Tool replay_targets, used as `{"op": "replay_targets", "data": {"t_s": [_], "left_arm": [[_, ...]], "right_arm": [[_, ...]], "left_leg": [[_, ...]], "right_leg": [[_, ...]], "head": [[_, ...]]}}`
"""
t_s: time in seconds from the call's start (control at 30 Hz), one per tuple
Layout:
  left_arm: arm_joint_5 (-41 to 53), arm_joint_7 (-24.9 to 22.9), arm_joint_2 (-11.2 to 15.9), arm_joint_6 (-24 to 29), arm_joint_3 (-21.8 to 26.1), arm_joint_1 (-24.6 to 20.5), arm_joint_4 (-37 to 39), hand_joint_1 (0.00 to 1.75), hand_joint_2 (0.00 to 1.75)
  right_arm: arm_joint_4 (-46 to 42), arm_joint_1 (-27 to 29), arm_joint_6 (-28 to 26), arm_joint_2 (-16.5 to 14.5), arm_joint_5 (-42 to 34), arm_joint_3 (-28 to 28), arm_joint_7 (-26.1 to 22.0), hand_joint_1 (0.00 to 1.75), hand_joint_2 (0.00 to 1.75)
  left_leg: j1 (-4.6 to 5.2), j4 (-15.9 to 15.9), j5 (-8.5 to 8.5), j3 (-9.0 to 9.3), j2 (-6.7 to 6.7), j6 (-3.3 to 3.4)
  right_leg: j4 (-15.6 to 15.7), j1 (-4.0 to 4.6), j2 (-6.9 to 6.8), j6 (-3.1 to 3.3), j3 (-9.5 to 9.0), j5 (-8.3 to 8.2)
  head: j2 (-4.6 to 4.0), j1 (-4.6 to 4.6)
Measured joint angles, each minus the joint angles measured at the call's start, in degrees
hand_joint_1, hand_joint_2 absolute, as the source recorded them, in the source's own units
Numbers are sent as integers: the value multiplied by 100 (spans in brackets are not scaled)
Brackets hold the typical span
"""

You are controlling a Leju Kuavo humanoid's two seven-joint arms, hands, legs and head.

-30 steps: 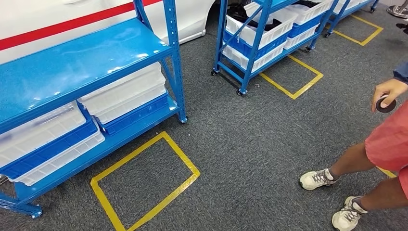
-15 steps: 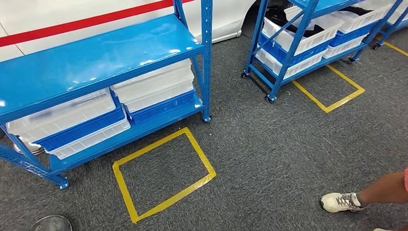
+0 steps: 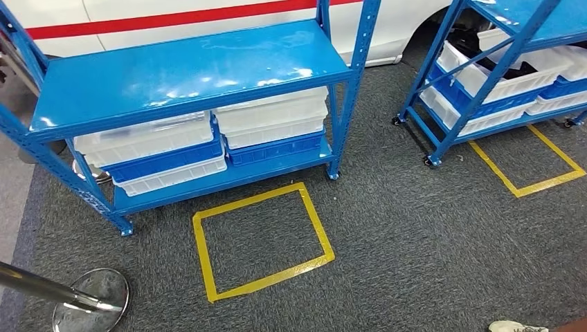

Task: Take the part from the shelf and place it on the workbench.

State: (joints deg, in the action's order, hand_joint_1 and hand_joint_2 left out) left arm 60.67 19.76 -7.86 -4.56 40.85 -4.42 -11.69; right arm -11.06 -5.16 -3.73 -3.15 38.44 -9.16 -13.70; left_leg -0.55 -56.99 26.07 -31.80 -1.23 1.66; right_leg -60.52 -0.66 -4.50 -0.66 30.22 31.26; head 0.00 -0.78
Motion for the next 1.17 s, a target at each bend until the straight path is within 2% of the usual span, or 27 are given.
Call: {"op": "replay_targets", "data": {"t_s": [0.03,0.07,0.1,0.13,0.17,0.2,0.23,0.3,0.37,0.43,0.47,0.5,0.57,0.6,0.63,0.67,0.7,0.77,0.83,0.93,1.0,1.07,1.1,1.13,1.17], "left_arm": [[0,-1,-2,0,0,-8,0,0,175],[0,-2,-2,0,0,-18,0,0,175],[0,-2,-3,0,0,-25,0,0,175],[0,-2,-3,-1,0,-24,0,0,175],[1,-2,-3,-1,0,-20,0,0,175],[1,-2,-3,-1,0,-17,0,0,175],[2,-2,-3,-1,0,-15,0,0,175],[2,-2,-11,-1,0,-20,0,0,175],[2,-2,-19,0,0,-24,0,0,175],[2,-2,-15,1,1,-11,0,0,175],[3,-2,-11,1,1,-3,0,0,175],[4,-1,-8,2,2,0,0,0,175],[7,0,-5,2,2,-10,0,0,175],[7,1,-6,2,2,-16,0,0,175],[7,2,-7,2,2,-18,0,0,175],[7,3,-7,3,2,-13,0,0,175],[7,4,-7,4,2,-5,0,0,175],[7,4,-4,9,2,4,0,0,175],[7,6,-2,14,2,-5,0,0,175],[8,8,0,17,3,-4,0,0,175],[13,8,-1,17,4,-4,0,0,175],[28,10,-1,17,3,-18,0,0,175],[38,11,-1,17,3,-22,0,0,175],[48,11,-1,18,4,-24,0,0,175],[53,11,-1,18,4,-23,0,0,175]], "right_arm": [[-1,10,0,0,0,-1,0,0,0],[0,20,0,0,0,-1,0,0,0],[1,27,-1,0,-1,-2,0,0,0],[1,34,0,0,0,-2,0,0,0],[1,40,0,0,0,-2,0,0,0],[1,46,0,0,1,-2,0,0,0],[1,49,-1,0,1,-2,0,0,0],[3,61,-3,4,1,-4,1,0,0],[5,50,-6,6,1,-6,2,0,0],[5,18,-13,-3,1,-7,2,0,0],[5,14,-21,-7,1,-8,2,0,0],[5,17,-34,-10,2,-8,1,0,0],[5,34,-63,-11,4,-10,-2,0,0],[5,41,-74,-11,5,-11,-2,0,0],[5,47,-80,-11,6,-15,-2,0,0],[5,49,-84,-11,6,-21,-2,0,0],[5,47,-86,-11,6,-28,-2,0,0],[5,38,-90,-14,4,-42,-1,0,0],[5,27,-99,-15,2,-50,7,0,0],[4,8,-125,-17,-15,-68,64,0,0],[3,1,-152,-17,-49,-92,155,0,0],[3,3,-185,-17,-102,-132,278,0,87],[3,5,-198,-17,-124,-159,337,0,131],[3,8,-204,-18,-136,-184,391,0,175],[3,9,-207,-18,-140,-197,414,0,175]], "left_leg": [[-10,8,-16,1,60,28],[-11,6,-25,-12,126,46],[-9,2,-31,-22,200,56],[-7,-4,-33,-26,279,59],[-6,-12,-33,-26,366,58],[-5,-22,-31,-22,454,56],[-6,-34,-28,-17,538,50],[0,-67,-20,-34,686,12],[-13,-84,-32,-80,809,-61],[-31,-72,-55,-119,912,-140],[-23,-108,-25,-145,846,-171],[-13,-233,69,-211,708,-196],[-7,-832,433,-489,339,-241],[-18,-1218,622,-667,240,-265],[-28,-1518,732,-795,192,-287],[-37,-1636,736,-830,171,-302],[-44,-1529,632,-750,160,-309],[-49,-775,284,-322,126,-283],[-27,-153,93,14,91,-216],[-8,-33,65,64,96,-117],[-33,19,24,72,101,-38],[-45,47,-3,66,102,23],[-42,43,-5,55,104,36],[-39,38,-4,48,110,40],[-37,36,-3,46,112,41]], "right_leg": [[-290,-15,193,-22,127,184],[-663,-17,329,-30,306,385],[-1032,-18,389,-36,488,534],[-1281,-18,415,-37,618,584],[-1330,-18,429,-31,661,513],[-1159,-19,453,-18,603,334],[-811,-20,516,3,463,94],[-114,-26,800,52,187,-232],[149,-14,950,77,95,-288],[192,-20,820,114,81,-314],[228,-34,752,149,65,-334],[267,-49,676,192,51,-356],[306,-43,532,250,46,-375],[304,-31,461,265,55,-374],[301,-21,399,266,61,-372],[298,-15,350,267,64,-370],[295,-13,315,263,62,-367],[281,-10,275,241,52,-354],[249,10,256,187,52,-334],[247,25,250,84,55,-340],[115,12,304,26,109,-229],[-441,-8,384,-9,364,110],[-828,-11,405,-21,553,296],[-1159,-14,416,-32,717,414],[-1337,-14,420,-38,805,474]], "head": [[0,1],[0,1],[0,2],[0,1],[0,1],[0,1],[0,1],[0,0],[0,-1],[0,1],[0,-6],[0,-18],[0,-42],[0,-46],[0,-46],[0,-46],[0,-46],[0,-46],[0,-44],[0,-43],[0,-39],[0,-33],[0,-30],[0,-31],[0,-31]]}}
